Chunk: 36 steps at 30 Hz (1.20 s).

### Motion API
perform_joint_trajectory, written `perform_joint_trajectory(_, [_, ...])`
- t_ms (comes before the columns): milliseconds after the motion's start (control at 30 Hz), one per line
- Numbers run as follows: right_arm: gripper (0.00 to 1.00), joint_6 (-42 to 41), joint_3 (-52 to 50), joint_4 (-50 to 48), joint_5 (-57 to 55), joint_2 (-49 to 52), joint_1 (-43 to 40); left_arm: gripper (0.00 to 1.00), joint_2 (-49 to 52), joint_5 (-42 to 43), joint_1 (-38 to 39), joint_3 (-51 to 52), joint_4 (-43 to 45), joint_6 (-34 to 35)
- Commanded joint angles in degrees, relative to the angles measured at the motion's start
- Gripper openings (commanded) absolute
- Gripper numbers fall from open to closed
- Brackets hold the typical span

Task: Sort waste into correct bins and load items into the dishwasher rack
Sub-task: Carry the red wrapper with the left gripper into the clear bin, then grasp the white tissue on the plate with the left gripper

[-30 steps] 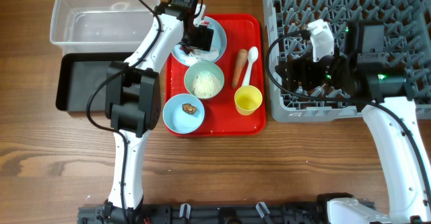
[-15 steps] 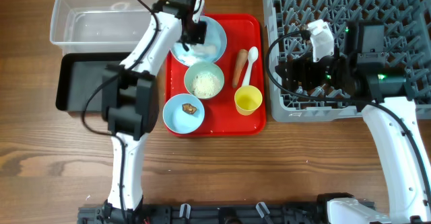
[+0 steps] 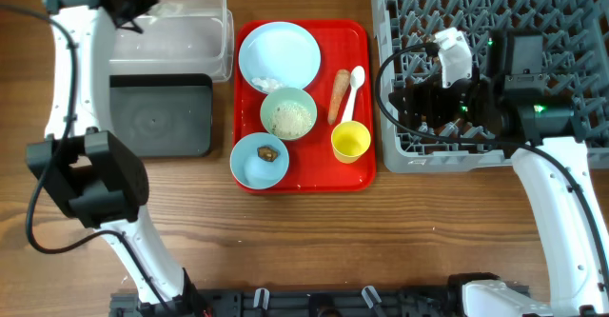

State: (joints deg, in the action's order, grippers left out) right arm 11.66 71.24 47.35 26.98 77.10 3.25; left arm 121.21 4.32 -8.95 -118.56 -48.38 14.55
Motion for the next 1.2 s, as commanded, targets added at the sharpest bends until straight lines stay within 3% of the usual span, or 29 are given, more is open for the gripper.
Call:
perform_joint_trajectory(0, [0.89,0.1,1.0,-0.1,0.5,0.7,0.3,0.13,3.7,0.4,-0.3,0.5,-0.7,1.4])
perform_joint_trajectory(133, [0.89,-0.3,1.0,0.0,0.5,0.7,0.3,0.48,5.1,0.7,0.8,0.5,-1.7,1.4])
perform_joint_trajectory(267, [0.9,-0.3,1.0,0.1,0.5,0.7,0.3,0.97,5.1,0.8,0.8,0.5,-2.0,1.4])
perform_joint_trajectory(300, [0.9,-0.3,1.0,0.1,0.5,0.7,0.3,0.97,5.0,3.6,0.8,0.5,-2.4,0.8])
perform_joint_trajectory(333, [0.9,-0.2,1.0,0.1,0.5,0.7,0.3,0.9,4.2,10.0,1.1,0.5,-2.5,-4.2])
perform_joint_trajectory(400, [0.91,-0.2,1.0,0.0,0.5,0.7,0.3,0.86,1.4,14.8,3.5,0.5,-3.5,-11.3])
perform_joint_trajectory(533, [0.91,-0.1,1.0,0.0,0.5,0.7,0.3,0.9,-0.9,13.8,13.7,0.5,-13.4,-25.8])
perform_joint_trajectory(600, [0.91,0.0,0.7,0.0,0.5,0.7,0.3,0.9,1.7,11.5,20.1,0.5,-19.6,-27.9])
perform_joint_trajectory(733, [0.91,-0.1,0.6,0.3,0.0,1.5,0.3,0.85,5.6,9.3,26.2,0.6,-20.5,-32.2])
perform_joint_trajectory(867, [0.91,-0.1,0.6,0.9,0.0,2.3,0.3,0.77,10.4,4.6,26.7,0.7,-18.1,-31.9])
perform_joint_trajectory(967, [0.91,-0.2,0.6,0.9,0.1,2.3,0.3,0.73,12.2,4.6,25.7,0.7,-15.4,-26.6])
perform_joint_trajectory(1000, [0.91,-0.2,0.6,0.9,0.1,2.3,0.3,0.67,12.9,4.5,25.5,0.7,-14.3,-24.1])
perform_joint_trajectory(1167, [0.91,-0.2,0.6,0.9,0.1,2.3,0.3,0.66,13.6,0.1,25.4,4.0,-11.1,-18.8])
